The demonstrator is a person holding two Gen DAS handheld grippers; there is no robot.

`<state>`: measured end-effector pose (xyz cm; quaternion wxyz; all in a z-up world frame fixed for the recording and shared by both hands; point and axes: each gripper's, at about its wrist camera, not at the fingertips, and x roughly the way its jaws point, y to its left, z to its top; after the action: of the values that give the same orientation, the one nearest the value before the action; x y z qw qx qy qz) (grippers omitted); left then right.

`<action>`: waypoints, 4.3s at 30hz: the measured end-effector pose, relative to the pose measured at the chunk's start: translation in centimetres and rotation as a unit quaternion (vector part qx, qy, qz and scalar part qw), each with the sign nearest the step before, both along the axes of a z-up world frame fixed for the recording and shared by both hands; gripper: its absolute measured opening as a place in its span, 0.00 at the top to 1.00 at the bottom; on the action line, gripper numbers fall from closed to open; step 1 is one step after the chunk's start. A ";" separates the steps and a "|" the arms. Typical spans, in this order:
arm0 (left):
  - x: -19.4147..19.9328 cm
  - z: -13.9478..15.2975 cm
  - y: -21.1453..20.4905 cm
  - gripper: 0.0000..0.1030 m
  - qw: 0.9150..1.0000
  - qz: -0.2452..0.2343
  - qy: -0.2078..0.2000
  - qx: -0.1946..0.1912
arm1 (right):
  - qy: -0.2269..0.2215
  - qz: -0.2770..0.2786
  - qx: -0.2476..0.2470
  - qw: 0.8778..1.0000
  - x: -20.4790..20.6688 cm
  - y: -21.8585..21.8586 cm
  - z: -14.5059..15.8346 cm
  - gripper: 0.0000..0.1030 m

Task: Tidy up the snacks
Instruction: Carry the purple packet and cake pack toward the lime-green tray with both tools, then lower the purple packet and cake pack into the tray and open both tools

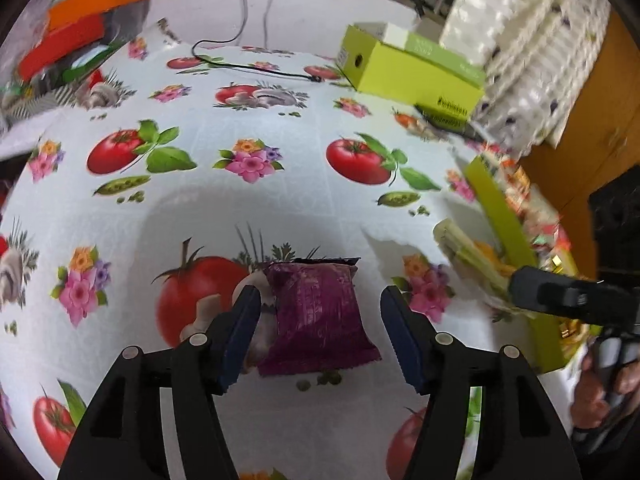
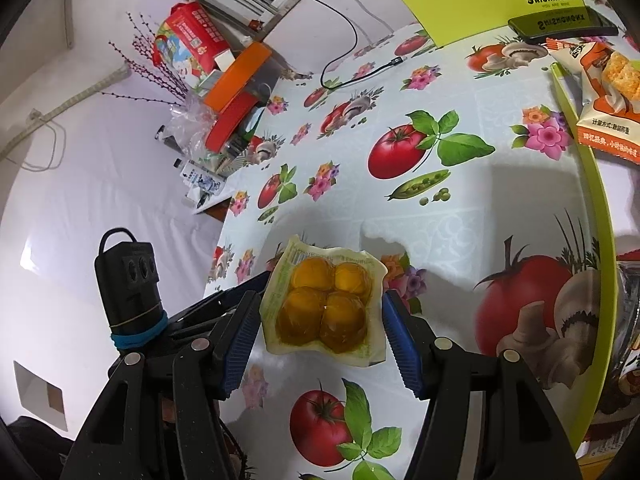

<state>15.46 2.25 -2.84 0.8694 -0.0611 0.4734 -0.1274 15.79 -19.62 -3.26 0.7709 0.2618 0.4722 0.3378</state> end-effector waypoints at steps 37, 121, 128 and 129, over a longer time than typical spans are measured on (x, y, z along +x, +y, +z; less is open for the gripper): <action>-3.8 5.9 -7.5 0.66 0.991 -0.094 -0.092 -0.010 | -0.077 -0.091 -0.055 0.991 -6.3 -7.4 4.9 0.41; 0.5 3.0 -25.5 0.60 0.960 -0.273 -0.042 -0.051 | -0.014 -0.232 -0.223 0.947 -9.7 -19.9 -0.1 0.83; -0.4 4.6 -23.9 0.54 0.962 -0.256 -0.074 -0.068 | -0.062 -0.241 -0.272 0.929 -11.0 -18.7 2.2 0.76; -0.6 4.7 -23.6 0.54 0.962 -0.252 -0.075 -0.067 | -0.067 -0.238 -0.276 0.929 -11.2 -18.5 2.4 0.76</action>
<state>14.86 -21.32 1.82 0.8361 0.0120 0.3972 -0.3782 4.60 -38.15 -0.89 0.9005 0.1200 0.4177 0.0176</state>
